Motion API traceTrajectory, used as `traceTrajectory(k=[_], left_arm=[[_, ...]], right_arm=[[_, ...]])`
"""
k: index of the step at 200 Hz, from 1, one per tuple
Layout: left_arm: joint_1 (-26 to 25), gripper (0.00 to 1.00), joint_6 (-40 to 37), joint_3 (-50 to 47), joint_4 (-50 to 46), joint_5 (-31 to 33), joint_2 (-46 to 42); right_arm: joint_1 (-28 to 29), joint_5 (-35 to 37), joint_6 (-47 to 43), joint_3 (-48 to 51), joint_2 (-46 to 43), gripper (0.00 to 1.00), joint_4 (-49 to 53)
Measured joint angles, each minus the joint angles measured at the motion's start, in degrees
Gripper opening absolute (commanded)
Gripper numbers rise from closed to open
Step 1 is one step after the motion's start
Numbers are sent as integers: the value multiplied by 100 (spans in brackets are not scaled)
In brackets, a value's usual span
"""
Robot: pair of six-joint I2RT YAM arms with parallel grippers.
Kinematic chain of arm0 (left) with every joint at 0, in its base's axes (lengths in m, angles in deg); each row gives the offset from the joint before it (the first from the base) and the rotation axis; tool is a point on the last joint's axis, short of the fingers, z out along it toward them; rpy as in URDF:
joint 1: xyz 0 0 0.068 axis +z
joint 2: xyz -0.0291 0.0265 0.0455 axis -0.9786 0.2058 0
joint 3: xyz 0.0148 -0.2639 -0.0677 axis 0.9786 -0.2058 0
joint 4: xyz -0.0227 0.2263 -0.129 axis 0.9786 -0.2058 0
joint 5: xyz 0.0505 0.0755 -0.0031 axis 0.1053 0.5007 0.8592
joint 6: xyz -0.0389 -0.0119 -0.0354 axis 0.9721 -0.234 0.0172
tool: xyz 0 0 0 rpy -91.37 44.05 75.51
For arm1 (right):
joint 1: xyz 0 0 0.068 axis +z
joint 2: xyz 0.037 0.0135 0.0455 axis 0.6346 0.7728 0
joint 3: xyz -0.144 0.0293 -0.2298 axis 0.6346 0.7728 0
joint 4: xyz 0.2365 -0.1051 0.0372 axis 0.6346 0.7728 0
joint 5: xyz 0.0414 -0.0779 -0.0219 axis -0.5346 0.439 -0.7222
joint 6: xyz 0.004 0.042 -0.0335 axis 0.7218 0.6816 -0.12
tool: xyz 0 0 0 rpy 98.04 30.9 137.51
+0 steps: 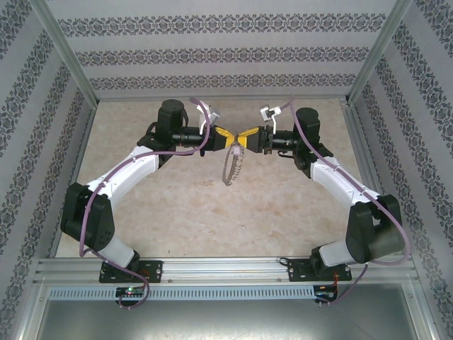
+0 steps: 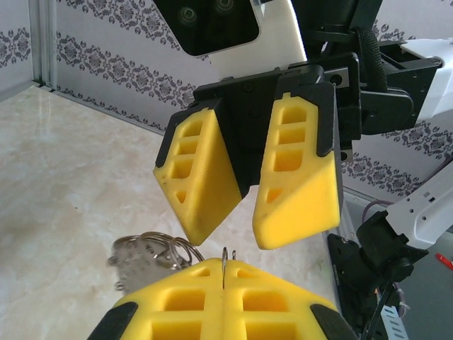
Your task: Put the keys on the keyring
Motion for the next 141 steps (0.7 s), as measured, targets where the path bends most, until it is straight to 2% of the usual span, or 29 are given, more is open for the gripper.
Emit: traceTrajectory(k=[85,109,125,136,141], left_arm=[[0,0,33,11,-2,-31,0],[0,0,33,11,-2,-33,2],[0,0,33,11,-2,-31,0],[2,0,31,11,-2,-33,2],[4,0,33,15,-7,-31,0]], right_arm=[[149,-35,0,-120,160,21,-7],[149,-63,-2,-136,160,20,-4],[149,-76,-9,-153,160,12,-4],[149,-79,-44,-160,160,0,-9],[146,-96,-42,-162,160,0,-4]])
